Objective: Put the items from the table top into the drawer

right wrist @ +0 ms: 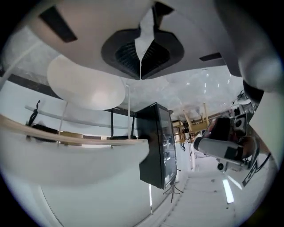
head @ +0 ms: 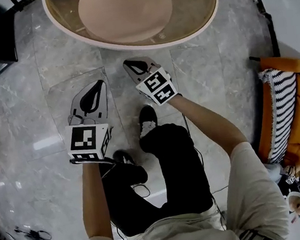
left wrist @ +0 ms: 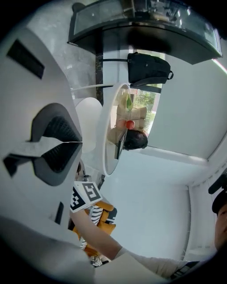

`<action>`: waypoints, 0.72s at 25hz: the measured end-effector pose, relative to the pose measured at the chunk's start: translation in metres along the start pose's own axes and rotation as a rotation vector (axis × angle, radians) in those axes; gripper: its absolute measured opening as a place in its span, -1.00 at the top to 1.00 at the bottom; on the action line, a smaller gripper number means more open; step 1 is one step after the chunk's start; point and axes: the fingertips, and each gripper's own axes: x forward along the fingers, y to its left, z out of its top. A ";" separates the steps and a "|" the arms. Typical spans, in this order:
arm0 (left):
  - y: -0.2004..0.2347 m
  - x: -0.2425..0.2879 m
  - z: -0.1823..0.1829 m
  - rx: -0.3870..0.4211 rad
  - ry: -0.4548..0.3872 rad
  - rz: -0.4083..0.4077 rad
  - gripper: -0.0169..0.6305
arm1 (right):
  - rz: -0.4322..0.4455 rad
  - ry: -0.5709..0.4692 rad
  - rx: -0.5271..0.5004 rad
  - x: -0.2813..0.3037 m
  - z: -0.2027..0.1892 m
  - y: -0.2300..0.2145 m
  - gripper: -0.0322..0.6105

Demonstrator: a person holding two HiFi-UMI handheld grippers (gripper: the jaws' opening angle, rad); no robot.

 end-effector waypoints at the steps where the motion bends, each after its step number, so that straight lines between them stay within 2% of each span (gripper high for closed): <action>1: -0.008 -0.012 0.011 -0.016 0.008 0.000 0.88 | -0.017 0.014 -0.021 -0.021 0.005 0.004 0.79; 4: -0.030 -0.053 0.046 -0.042 0.032 0.004 0.88 | -0.094 0.046 -0.044 -0.089 0.024 0.020 0.79; 8: -0.053 -0.117 0.095 -0.048 0.048 0.019 0.88 | -0.214 0.064 0.051 -0.173 0.053 0.046 0.79; 12: -0.074 -0.189 0.128 -0.047 0.055 0.034 0.88 | -0.336 0.065 0.162 -0.258 0.084 0.078 0.79; 15: -0.095 -0.247 0.150 -0.069 0.052 0.042 0.88 | -0.384 0.051 0.245 -0.320 0.118 0.112 0.79; 18: -0.134 -0.303 0.181 -0.064 0.066 0.046 0.88 | -0.394 0.029 0.296 -0.383 0.160 0.146 0.79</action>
